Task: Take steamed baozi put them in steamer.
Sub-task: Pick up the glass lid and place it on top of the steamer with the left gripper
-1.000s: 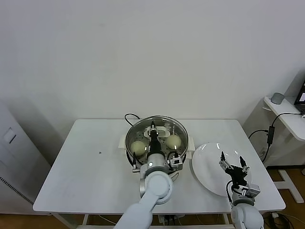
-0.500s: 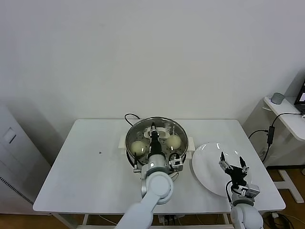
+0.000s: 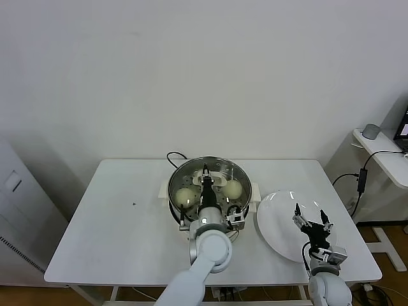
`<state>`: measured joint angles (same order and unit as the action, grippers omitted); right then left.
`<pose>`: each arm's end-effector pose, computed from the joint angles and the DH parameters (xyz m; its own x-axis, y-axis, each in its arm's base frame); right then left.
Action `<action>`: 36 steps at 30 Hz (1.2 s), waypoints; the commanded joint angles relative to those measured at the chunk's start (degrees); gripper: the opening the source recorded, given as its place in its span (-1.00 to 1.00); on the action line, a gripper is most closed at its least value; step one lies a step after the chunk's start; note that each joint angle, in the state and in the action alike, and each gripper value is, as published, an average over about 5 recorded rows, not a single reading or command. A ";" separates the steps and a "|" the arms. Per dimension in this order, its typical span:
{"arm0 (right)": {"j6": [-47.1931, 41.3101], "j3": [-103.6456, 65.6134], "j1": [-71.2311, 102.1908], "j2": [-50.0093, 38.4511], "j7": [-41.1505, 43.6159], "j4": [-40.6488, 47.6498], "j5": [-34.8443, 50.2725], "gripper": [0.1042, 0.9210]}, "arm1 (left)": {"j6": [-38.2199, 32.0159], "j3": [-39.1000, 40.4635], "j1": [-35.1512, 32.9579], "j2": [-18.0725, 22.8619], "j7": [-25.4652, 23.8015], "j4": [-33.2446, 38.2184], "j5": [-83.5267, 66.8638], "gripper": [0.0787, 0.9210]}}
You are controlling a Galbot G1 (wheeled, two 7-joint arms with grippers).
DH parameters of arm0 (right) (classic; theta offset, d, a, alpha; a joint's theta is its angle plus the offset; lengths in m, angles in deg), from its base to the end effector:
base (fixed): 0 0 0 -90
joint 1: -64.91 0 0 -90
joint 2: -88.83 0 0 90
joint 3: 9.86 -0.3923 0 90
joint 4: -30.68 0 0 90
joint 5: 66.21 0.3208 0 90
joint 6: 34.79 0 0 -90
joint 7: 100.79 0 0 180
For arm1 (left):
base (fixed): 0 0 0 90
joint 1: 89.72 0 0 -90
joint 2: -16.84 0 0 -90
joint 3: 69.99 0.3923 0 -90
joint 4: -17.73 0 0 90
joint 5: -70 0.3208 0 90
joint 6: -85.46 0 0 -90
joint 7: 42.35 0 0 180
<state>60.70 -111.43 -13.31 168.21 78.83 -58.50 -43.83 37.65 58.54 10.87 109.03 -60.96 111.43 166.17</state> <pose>0.2304 -0.1364 -0.4344 -0.9708 0.2242 0.0850 0.2356 0.9580 0.1636 0.3130 -0.2135 -0.3115 -0.9975 -0.0675 0.0228 0.0218 0.0162 0.9996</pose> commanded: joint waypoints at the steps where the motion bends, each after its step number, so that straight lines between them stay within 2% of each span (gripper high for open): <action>1: 0.01 -0.01 0.04 0.05 -0.02 0.00 0.02 0.76 | 2.81 0.06 -0.11 2.80 -0.03 -0.30 0.18 -0.88; 12: -0.07 -0.12 0.08 0.07 0.08 -0.18 -0.02 0.76 | 2.81 0.22 -0.91 2.80 -0.65 0.78 0.25 -0.88; 15: -0.07 -0.12 0.06 0.12 0.09 -0.14 -0.03 0.76 | 2.81 0.37 -1.69 2.80 -1.18 1.96 0.54 -0.81; 36: -0.02 -0.14 -0.77 -0.12 0.12 0.96 0.02 0.76 | 2.81 1.52 -9.27 2.78 -2.88 15.36 3.27 0.61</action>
<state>60.64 -111.63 -14.00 168.10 78.95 -57.67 -43.84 37.65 59.85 4.63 109.01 -63.21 119.85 168.47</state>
